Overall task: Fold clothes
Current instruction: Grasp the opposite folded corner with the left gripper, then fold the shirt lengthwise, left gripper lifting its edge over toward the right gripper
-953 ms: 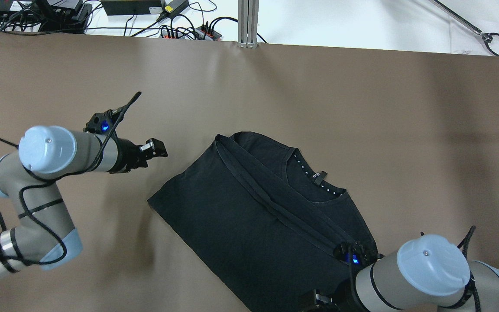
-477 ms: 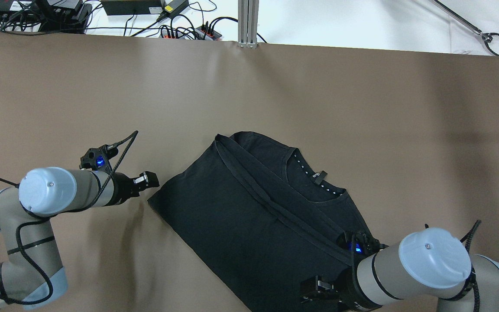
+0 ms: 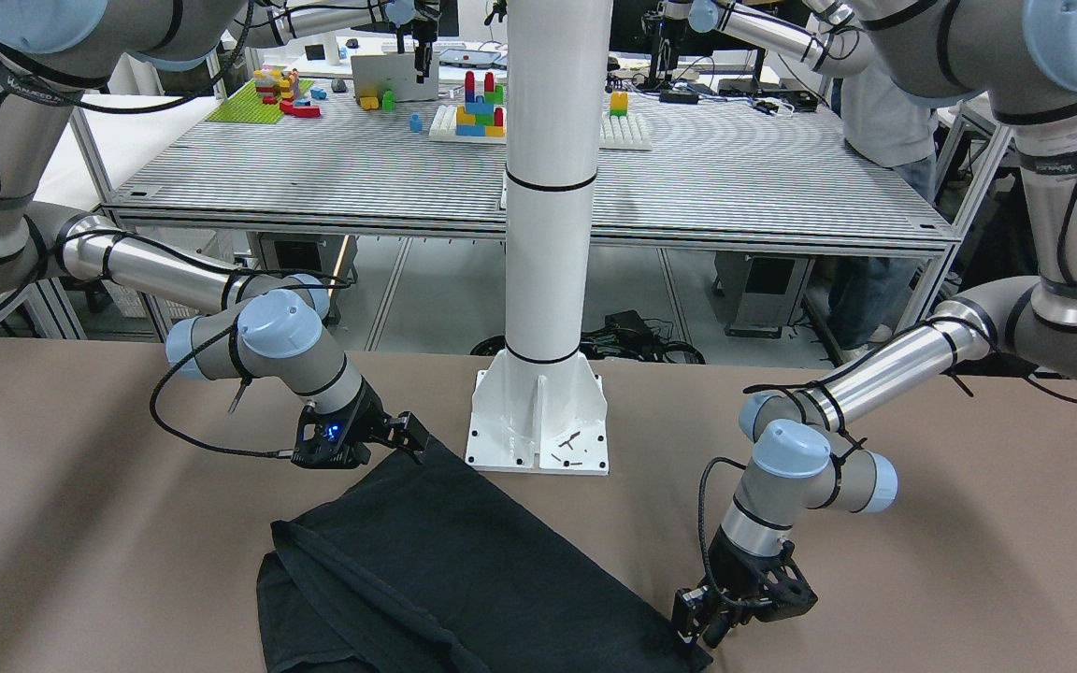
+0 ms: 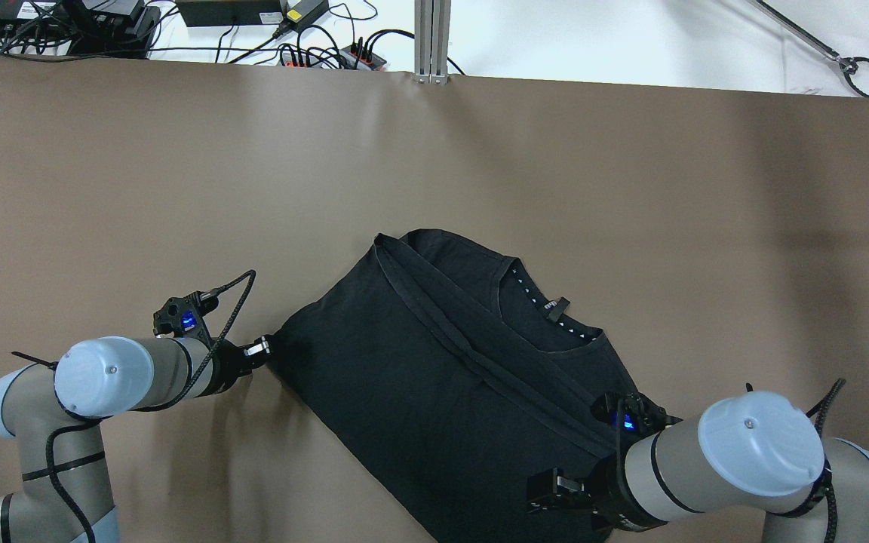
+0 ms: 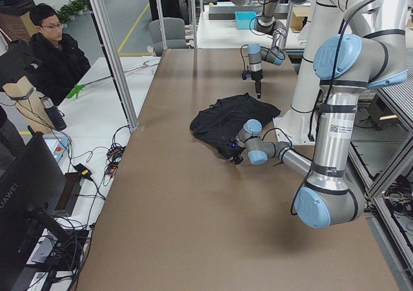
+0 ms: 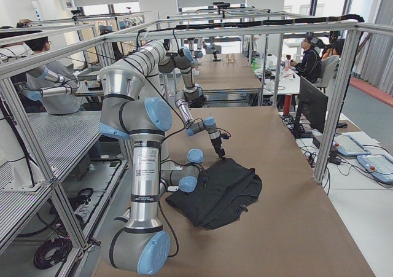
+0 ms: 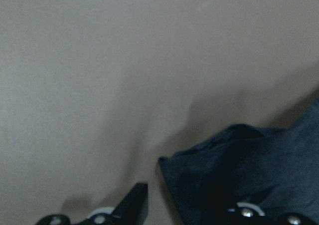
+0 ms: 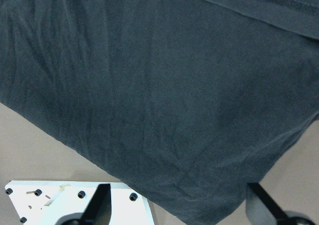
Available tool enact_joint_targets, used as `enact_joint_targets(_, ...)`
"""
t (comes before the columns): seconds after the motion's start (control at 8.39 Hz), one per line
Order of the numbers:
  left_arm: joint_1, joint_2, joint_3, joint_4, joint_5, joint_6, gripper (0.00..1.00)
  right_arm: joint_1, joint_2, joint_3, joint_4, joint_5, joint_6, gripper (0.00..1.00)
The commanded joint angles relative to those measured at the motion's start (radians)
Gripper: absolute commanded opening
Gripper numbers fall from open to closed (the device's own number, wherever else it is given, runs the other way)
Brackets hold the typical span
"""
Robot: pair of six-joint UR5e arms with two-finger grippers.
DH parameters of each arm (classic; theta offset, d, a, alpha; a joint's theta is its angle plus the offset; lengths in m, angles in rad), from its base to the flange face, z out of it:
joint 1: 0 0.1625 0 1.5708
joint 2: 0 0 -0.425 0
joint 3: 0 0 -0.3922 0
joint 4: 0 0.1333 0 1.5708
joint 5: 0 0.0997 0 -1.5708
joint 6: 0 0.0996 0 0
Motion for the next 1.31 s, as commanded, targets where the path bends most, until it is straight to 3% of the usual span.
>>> enact_joint_targets(0.0, -0.033, -0.023, 0.003, 0.004, -0.002, -0.002, 0.00, 0.002, -0.005, 0.002, -0.001, 0.000, 0.000, 0.95)
enact_joint_targets(0.36, -0.086, -0.026, 0.001, 0.004, -0.019, 0.018, 0.00, 0.002, -0.005, 0.003, 0.000, -0.001, 0.002, 0.95)
enact_joint_targets(0.6, -0.199, -0.029, 0.009, 0.004, -0.127, 0.103, 0.00, 0.022, -0.002, 0.005, 0.000, -0.015, 0.000, 0.95)
enact_joint_targets(0.72, -0.262, -0.090, 0.089, 0.002, -0.155, 0.150, 0.00, 0.037, 0.003, 0.005, 0.000, -0.015, 0.000, 0.95)
enact_joint_targets(1.19, -0.372, -0.686, 0.786, -0.010, -0.198, 0.239, 0.00, 0.066, 0.021, -0.001, -0.001, -0.118, -0.011, 0.95)
